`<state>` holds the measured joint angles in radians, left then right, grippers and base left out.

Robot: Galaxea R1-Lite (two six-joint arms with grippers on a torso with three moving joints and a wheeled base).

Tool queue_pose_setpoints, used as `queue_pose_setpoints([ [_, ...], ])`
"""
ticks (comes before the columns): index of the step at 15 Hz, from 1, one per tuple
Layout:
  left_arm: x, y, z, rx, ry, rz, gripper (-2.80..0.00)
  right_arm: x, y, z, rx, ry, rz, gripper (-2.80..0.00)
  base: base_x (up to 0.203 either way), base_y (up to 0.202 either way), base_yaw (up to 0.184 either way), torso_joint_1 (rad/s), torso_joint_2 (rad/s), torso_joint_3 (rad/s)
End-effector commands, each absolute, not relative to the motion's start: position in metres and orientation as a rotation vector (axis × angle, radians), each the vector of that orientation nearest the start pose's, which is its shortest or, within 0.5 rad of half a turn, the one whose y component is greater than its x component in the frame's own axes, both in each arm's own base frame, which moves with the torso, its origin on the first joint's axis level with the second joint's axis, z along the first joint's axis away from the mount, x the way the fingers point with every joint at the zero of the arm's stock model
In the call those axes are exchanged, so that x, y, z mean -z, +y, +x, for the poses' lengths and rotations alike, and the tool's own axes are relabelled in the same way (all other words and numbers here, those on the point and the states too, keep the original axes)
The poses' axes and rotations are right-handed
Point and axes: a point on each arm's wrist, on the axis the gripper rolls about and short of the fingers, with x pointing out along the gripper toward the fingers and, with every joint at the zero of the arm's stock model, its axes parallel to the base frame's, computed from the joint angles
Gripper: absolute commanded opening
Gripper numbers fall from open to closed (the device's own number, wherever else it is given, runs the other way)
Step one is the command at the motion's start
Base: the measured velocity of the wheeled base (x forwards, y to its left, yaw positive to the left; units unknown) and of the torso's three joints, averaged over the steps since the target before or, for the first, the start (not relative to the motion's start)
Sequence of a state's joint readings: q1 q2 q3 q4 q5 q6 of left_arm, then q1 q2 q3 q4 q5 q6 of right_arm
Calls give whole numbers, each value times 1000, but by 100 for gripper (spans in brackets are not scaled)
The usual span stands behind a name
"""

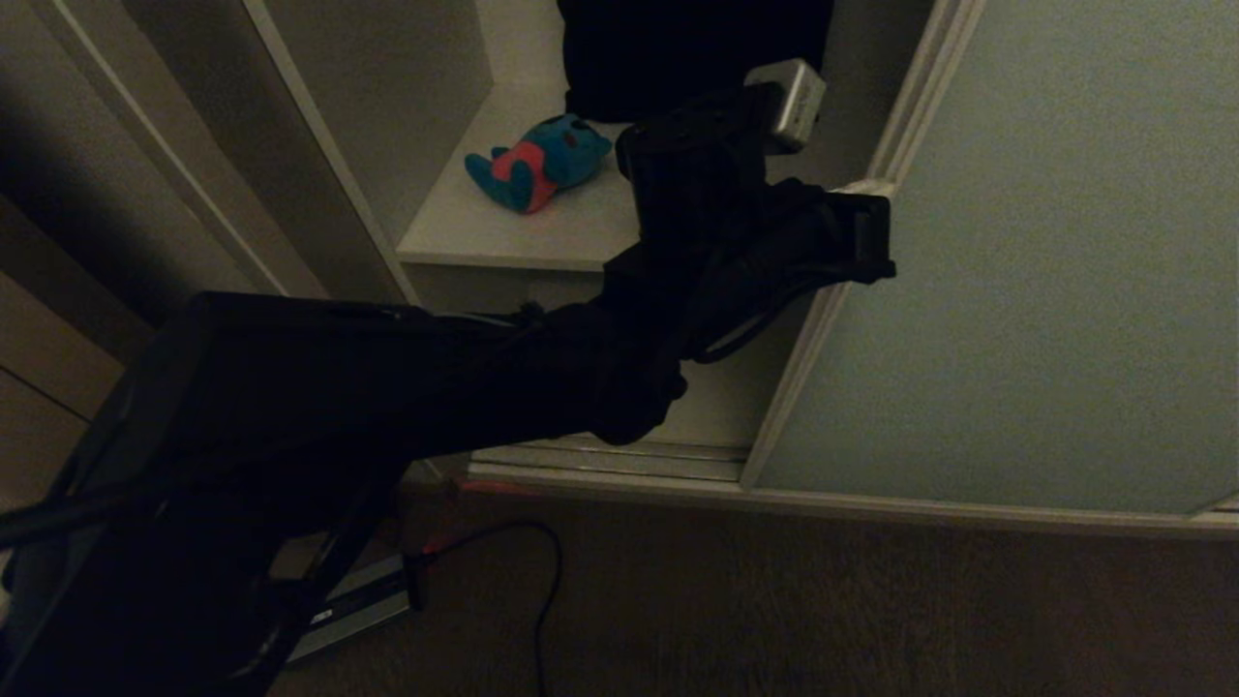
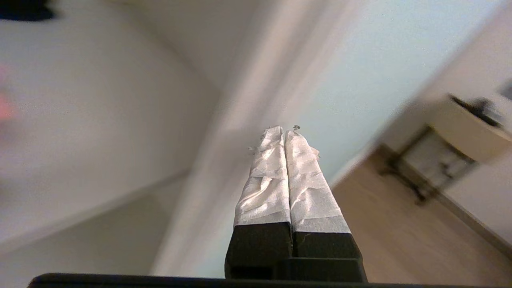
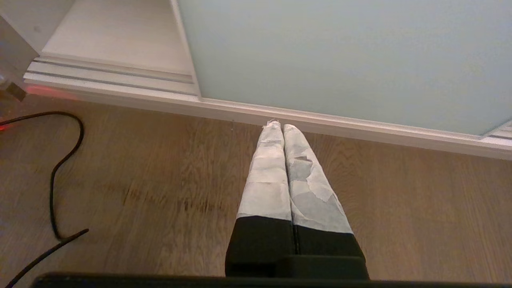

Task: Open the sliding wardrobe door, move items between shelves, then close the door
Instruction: Open the door

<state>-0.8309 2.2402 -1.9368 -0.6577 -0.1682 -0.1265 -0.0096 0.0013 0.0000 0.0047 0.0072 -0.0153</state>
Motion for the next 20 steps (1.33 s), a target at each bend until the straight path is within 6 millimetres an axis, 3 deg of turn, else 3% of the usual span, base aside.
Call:
queue_pose_setpoints([
  [1,-292,-355,309,1035,-293,-237,-280,-74,0,-22,2,10,-15,-280,0,0,0,0,0,0],
  [4,-302,-349,306,987,-326,-265,-280,-74,0,-22,2,9,-15,-280,0,0,0,0,0,0],
  [7,-346,-318,291,860,-415,-350,-280,-74,0,-22,3,10,-15,-280,0,0,0,0,0,0],
  [10,-400,-264,263,806,-479,-377,-280,-74,0,-22,1,9,-15,-280,0,0,0,0,0,0],
  [12,-428,-215,243,731,-426,-338,-280,-74,0,-22,2,9,-15,-280,0,0,0,0,0,0],
  [14,-444,-153,212,617,-324,-267,-280,-74,0,-22,1,9,-15,-280,0,0,0,0,0,0],
  [15,-440,-125,199,546,-256,-216,-280,-74,0,-22,2,9,-15,-280,0,0,0,0,0,0],
  [18,-402,-52,149,327,-106,-94,-280,-74,0,-22,1,9,-15,-280,0,0,0,0,0,0],
  [20,-372,-21,105,226,-59,-57,-280,-74,0,-22,1,10,-15,-280,0,0,0,0,0,0],
])
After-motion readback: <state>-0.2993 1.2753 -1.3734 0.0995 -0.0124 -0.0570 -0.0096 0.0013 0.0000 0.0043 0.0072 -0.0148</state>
